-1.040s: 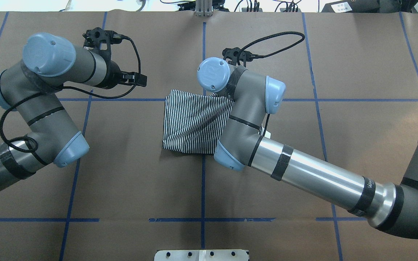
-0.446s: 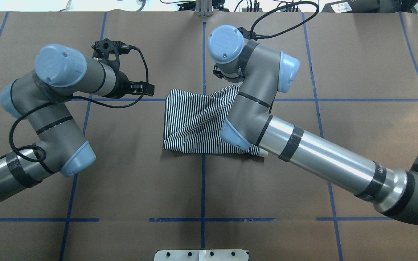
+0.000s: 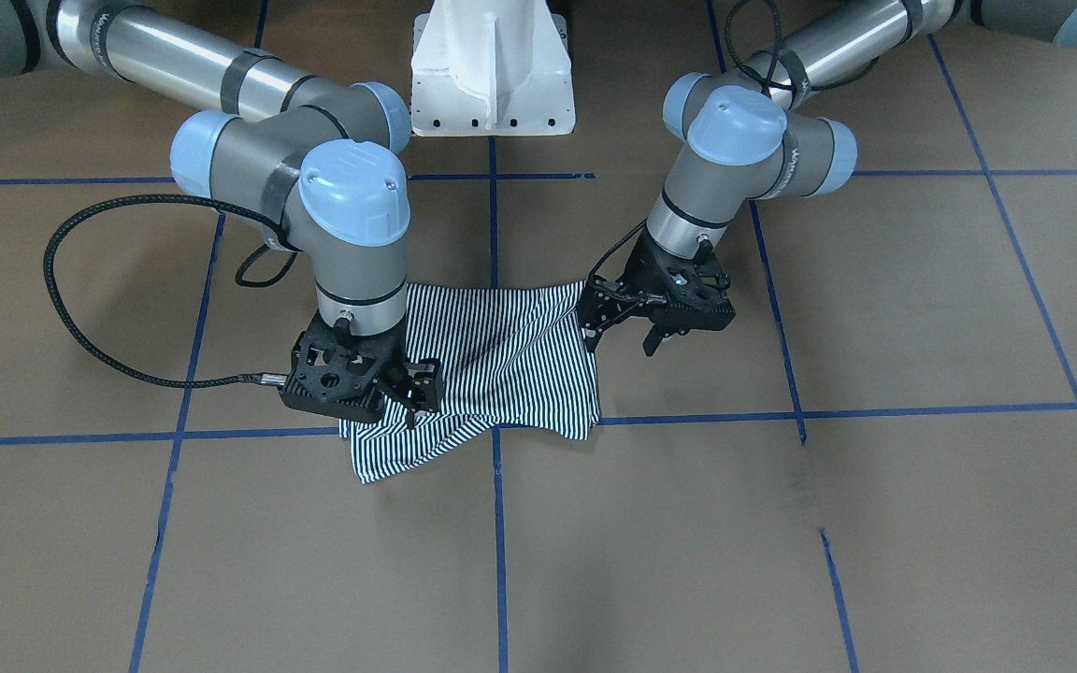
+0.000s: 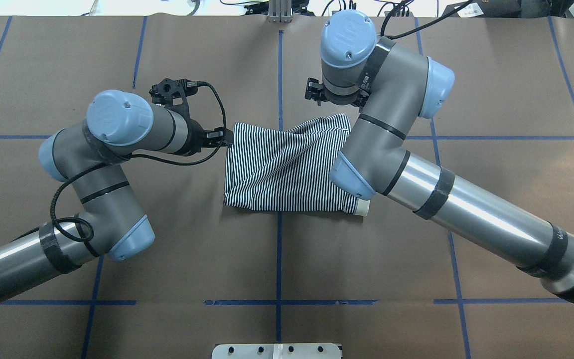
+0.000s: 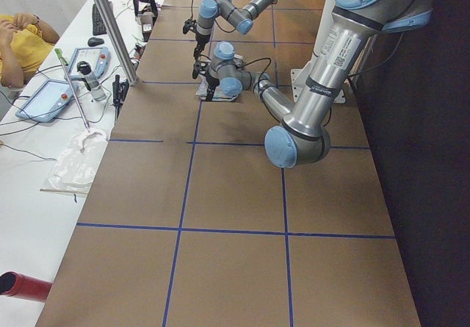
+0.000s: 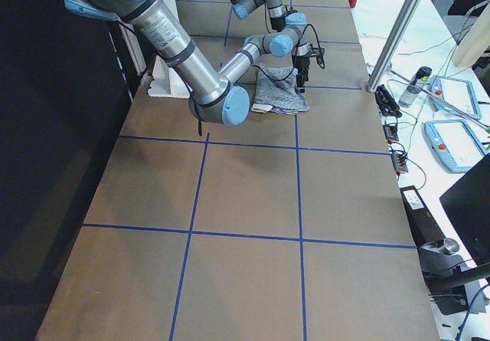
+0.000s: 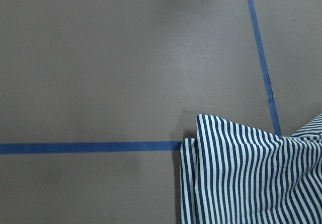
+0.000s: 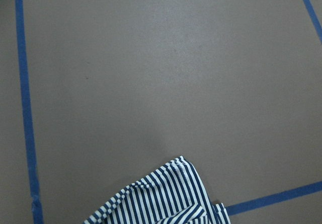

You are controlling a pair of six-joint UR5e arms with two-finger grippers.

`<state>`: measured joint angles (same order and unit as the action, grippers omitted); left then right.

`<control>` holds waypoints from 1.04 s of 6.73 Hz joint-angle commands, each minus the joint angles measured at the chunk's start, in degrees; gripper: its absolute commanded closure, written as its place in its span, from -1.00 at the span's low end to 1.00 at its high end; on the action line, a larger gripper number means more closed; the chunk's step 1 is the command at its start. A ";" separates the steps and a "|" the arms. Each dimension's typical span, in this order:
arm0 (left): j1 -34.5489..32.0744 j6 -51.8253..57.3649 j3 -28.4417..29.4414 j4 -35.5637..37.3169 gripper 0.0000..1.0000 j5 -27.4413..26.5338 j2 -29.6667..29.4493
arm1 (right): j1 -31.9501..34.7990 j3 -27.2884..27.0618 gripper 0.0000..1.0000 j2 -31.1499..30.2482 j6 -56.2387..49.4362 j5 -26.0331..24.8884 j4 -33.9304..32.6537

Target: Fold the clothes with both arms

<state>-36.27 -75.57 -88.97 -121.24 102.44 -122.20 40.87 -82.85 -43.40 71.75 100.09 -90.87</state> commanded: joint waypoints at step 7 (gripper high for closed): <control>1.81 -2.21 9.61 -5.85 0.09 -1.63 -4.45 | -0.17 -2.14 -1.00 -2.92 -0.03 -0.60 0.08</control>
<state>-34.67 -77.78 -79.41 -127.07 100.81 -126.37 40.78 -84.98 -46.19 71.68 99.53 -90.80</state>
